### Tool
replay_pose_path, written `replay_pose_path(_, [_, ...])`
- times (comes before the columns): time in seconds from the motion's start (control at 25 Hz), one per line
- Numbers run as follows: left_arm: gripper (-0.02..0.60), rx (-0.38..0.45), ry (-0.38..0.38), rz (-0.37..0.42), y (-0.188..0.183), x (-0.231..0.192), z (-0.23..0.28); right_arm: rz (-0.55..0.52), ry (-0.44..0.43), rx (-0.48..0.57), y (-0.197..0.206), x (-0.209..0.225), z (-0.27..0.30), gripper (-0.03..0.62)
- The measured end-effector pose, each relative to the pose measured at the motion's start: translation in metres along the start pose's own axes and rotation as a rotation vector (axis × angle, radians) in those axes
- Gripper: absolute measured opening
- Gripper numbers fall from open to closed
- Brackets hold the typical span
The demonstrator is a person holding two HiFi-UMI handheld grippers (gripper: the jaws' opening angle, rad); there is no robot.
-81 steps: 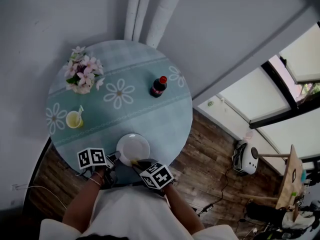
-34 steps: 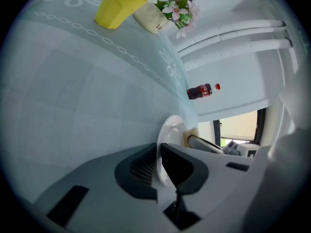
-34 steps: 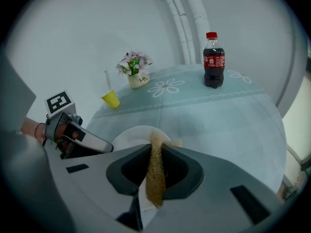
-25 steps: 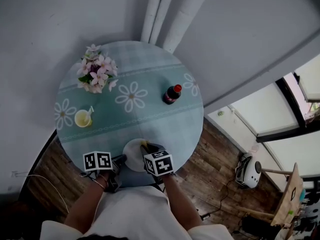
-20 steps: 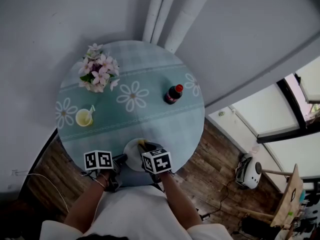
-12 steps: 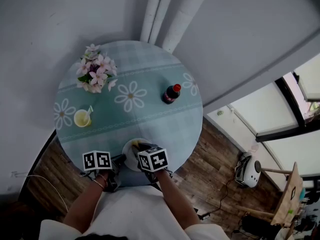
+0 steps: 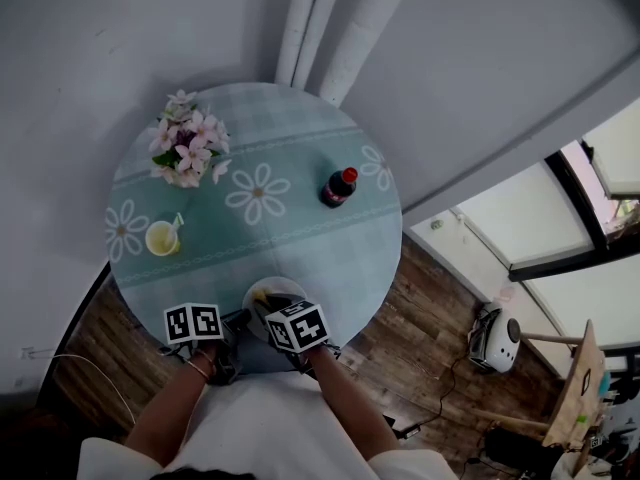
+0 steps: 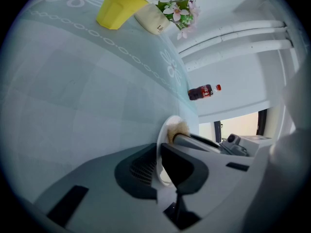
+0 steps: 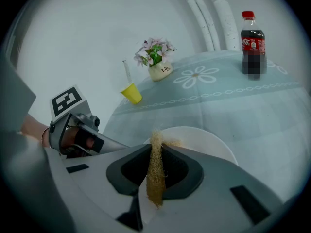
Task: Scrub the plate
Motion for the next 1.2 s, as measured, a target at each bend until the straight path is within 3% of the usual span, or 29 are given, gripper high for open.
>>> replay_pose_path(0.28, [0.035, 0.017, 0.007, -0.012, 0.000, -0.002, -0.001, -0.019, -0.043, -0.022, 0.011, -0.013, -0.001, 0.064])
replay_pose_path(0.48, [0.035, 0.009, 0.013, -0.014, 0.000, -0.003, -0.001, -0.059, -0.001, 0.012, 0.019, -0.018, -0.005, 0.064])
replay_pose_path(0.68, [0.035, 0.006, 0.012, -0.017, -0.001, -0.002, -0.001, -0.077, -0.029, -0.034, 0.024, -0.021, -0.009, 0.064])
replay_pose_path(1.2, [0.037, -0.011, -0.009, -0.020, -0.002, -0.001, 0.000, -0.204, 0.047, -0.052, 0.042, -0.030, -0.020, 0.064])
Point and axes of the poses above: the fingertips, and each gripper's own axes: z forward along the fingers, x to its right, y out of its underside, the point moved 8 cm from there along -z, backward along the fingers, and after that the axes turned 13 degrees about y, right-handed, at the moved point
